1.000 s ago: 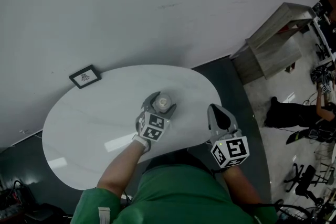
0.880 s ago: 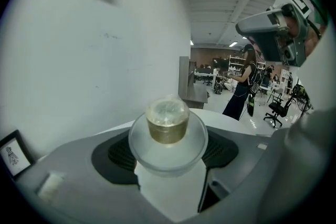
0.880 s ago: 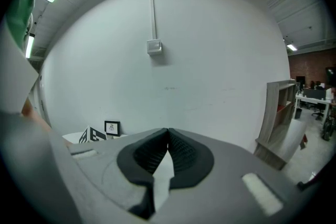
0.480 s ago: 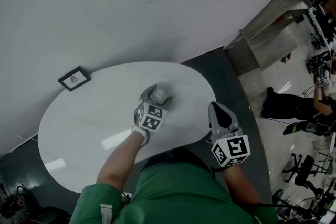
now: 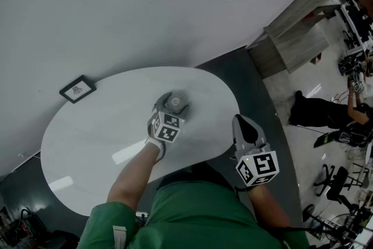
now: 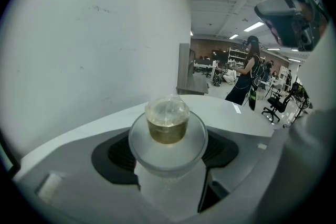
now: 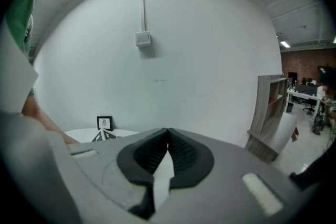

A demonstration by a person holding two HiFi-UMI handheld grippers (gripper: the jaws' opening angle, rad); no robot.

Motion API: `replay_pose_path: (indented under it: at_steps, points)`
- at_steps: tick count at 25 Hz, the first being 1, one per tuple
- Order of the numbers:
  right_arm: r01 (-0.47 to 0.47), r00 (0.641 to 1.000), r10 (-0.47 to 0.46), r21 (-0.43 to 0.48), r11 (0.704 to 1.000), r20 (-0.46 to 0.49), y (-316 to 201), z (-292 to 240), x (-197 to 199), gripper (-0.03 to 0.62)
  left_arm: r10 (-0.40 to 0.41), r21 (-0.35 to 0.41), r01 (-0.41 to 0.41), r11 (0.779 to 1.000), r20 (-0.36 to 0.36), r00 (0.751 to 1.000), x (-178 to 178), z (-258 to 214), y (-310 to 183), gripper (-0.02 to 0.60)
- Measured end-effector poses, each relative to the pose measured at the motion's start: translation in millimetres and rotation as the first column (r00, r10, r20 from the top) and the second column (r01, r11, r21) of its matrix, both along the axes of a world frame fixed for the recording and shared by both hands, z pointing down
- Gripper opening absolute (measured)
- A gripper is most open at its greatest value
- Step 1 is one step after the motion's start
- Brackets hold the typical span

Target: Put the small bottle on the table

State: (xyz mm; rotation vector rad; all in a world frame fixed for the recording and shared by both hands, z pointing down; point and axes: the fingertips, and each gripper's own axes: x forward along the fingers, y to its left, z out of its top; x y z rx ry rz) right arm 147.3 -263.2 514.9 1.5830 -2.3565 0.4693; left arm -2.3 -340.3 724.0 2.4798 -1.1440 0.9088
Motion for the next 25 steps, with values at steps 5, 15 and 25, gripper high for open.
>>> replay_pose_path:
  at_steps: [5,15,25]
  points:
    - [-0.004,1.0,0.004,-0.016,1.0,0.001,2,4,-1,0.003,0.001,-0.01,-0.001,1.0,0.01,1.0,-2,8,0,0.347]
    - [0.005,1.0,-0.005,-0.021,1.0,0.001,3,4,-10,0.003,0.039,-0.001,-0.039,0.999,0.04,0.998,-2,16,3,0.348]
    - [0.01,1.0,-0.01,0.003,1.0,0.014,1,-3,-17,0.003,-0.005,-0.054,0.006,0.999,0.012,1.0,-20,9,22,0.383]
